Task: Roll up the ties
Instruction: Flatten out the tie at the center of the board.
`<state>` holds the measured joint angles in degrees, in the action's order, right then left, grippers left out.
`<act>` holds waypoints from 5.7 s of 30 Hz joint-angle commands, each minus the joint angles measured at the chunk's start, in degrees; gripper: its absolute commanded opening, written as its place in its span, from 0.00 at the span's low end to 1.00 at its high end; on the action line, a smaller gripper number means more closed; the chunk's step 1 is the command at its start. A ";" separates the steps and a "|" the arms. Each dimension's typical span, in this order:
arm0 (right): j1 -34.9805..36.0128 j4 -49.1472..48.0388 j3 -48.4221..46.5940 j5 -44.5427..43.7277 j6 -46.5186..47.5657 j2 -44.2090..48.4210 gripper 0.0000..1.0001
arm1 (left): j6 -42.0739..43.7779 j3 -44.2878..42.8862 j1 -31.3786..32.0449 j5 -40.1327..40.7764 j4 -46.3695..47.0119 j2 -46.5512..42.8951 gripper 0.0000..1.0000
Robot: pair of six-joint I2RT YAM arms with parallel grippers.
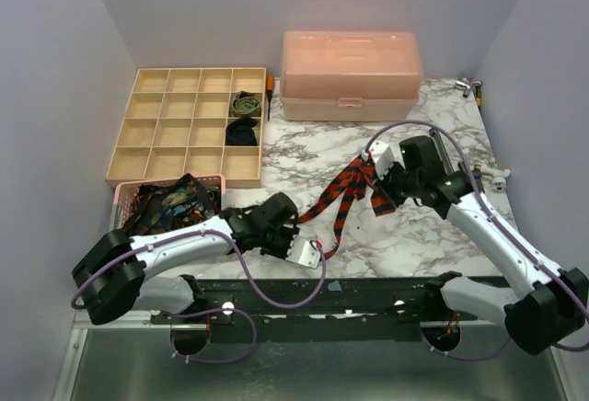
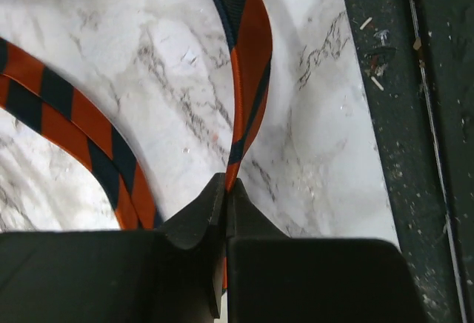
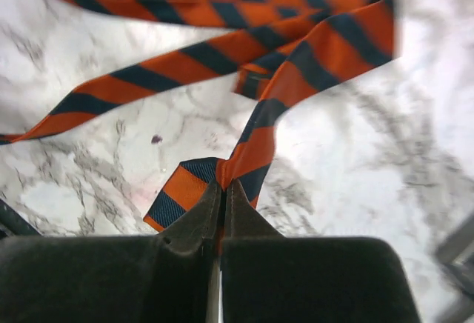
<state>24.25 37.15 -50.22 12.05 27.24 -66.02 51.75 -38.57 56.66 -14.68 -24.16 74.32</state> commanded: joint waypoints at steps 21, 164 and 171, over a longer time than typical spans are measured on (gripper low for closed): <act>-50.33 9.40 -12.20 3.33 13.33 -18.52 0.01 | 3.92 -13.57 -27.20 -13.25 -21.35 0.33 0.02; -63.63 -8.06 -9.89 2.93 15.93 -41.20 0.51 | -42.56 -12.42 -31.01 -17.93 17.48 -5.22 0.99; -63.63 -3.09 -10.34 4.97 18.09 -38.29 0.10 | -46.29 -9.02 -32.86 -22.05 23.41 -7.40 0.98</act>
<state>-39.05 29.71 -63.07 18.63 42.89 -102.83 9.17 -47.90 24.86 -32.84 -5.93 67.96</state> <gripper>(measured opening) 0.176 0.984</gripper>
